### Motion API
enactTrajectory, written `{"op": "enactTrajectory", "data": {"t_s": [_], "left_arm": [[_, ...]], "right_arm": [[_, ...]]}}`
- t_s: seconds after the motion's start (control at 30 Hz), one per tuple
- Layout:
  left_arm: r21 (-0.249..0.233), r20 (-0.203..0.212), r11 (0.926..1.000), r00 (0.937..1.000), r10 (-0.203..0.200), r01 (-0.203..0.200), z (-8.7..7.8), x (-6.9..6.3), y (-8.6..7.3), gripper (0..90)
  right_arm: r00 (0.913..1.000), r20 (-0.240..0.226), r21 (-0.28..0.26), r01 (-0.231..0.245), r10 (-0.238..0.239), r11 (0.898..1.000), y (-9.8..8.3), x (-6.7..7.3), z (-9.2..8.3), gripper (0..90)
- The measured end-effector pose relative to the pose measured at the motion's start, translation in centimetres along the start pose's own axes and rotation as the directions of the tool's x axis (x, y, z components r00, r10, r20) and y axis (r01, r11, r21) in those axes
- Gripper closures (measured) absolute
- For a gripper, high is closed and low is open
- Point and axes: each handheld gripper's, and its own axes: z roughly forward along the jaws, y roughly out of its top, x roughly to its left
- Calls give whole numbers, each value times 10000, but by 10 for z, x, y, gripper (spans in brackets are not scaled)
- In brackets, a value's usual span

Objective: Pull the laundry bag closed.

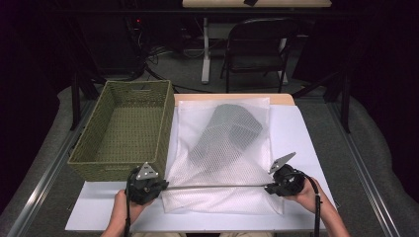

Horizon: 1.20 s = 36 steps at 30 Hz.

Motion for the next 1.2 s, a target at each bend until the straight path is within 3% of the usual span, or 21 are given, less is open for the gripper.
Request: {"op": "enactTrajectory", "data": {"t_s": [0.53, 1.03, 1.2], "left_arm": [[58, 22, 10000, 10000, -55, 55, 1, 0, -1, 869], [122, -27, 9999, 10000, -25, 26, 1, 2, -1, 869], [141, -22, 9997, 9998, -180, 180, 2, 3, -2, 870]], "right_arm": [[10000, -38, 59, -8, 8, 10000, -4, -2, -4, 864], [9976, 284, 268, -642, 634, 9976, -20, -11, -14, 864], [9941, 501, 395, -977, 957, 9944, -25, -15, -16, 864]]}}
